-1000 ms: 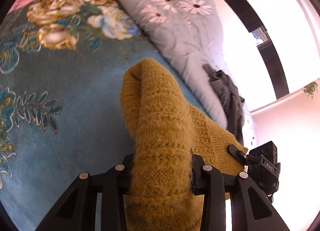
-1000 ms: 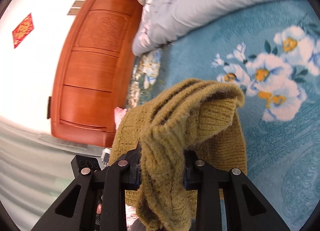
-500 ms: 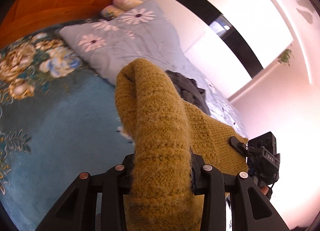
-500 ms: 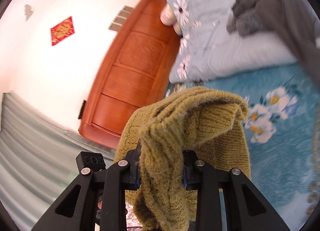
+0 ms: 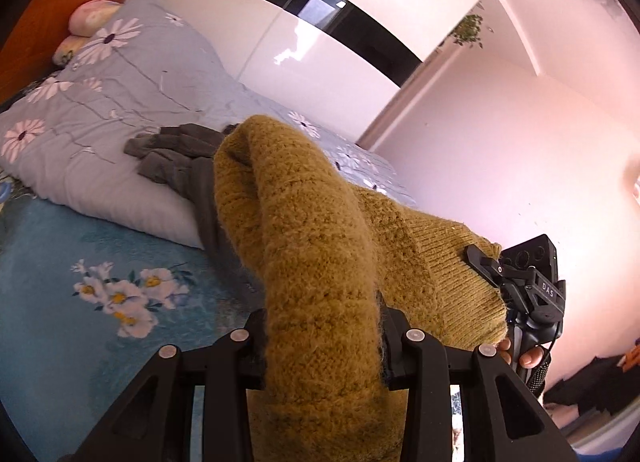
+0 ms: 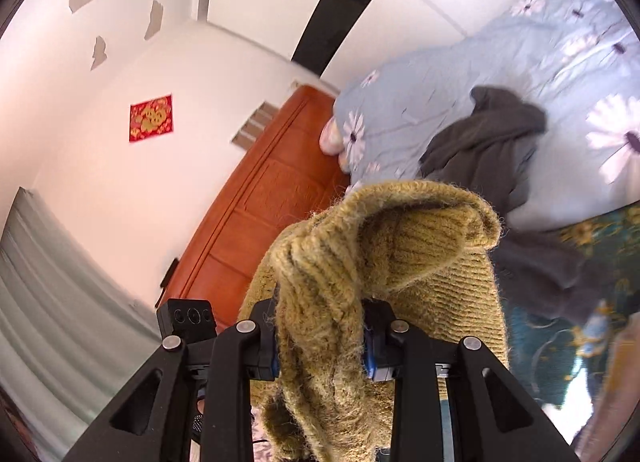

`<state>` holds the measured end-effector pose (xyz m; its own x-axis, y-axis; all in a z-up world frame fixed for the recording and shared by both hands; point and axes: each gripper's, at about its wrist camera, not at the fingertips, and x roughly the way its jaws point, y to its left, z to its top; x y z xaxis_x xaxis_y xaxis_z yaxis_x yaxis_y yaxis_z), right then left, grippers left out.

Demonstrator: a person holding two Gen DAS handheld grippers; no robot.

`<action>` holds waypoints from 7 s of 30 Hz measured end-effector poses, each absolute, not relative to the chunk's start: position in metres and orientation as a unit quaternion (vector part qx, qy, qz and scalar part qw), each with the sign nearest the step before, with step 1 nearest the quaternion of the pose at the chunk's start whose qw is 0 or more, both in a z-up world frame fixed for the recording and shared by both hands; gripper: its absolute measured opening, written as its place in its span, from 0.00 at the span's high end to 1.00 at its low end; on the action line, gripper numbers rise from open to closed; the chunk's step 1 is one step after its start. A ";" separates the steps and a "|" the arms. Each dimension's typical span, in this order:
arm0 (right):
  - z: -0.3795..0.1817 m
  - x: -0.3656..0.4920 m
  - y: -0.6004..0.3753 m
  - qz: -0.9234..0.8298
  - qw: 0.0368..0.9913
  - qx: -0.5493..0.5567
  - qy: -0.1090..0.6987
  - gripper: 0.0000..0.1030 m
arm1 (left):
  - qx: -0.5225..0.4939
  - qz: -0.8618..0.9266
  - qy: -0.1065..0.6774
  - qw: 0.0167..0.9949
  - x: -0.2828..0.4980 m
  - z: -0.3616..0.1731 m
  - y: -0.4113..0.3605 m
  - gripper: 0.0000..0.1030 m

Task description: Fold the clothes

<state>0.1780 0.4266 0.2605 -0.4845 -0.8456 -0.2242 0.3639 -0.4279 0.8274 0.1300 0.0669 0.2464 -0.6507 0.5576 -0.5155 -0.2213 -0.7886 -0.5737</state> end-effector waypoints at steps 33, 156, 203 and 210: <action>0.412 0.375 0.710 -0.891 0.230 0.187 -0.343 0.70 | -0.389 0.740 -0.192 0.513 0.140 0.344 0.358 0.62; 0.199 0.350 0.623 -0.888 -0.001 0.443 -0.127 0.48 | -0.459 0.813 -0.071 0.352 0.169 0.116 0.317 0.25; 0.134 0.391 0.536 -0.837 -0.098 0.523 -0.131 0.14 | -0.481 0.823 -0.019 0.301 0.234 0.098 0.314 0.20; 0.136 0.386 0.529 -0.845 -0.100 0.510 -0.122 0.00 | -0.475 0.831 -0.016 0.291 0.235 0.098 0.310 0.18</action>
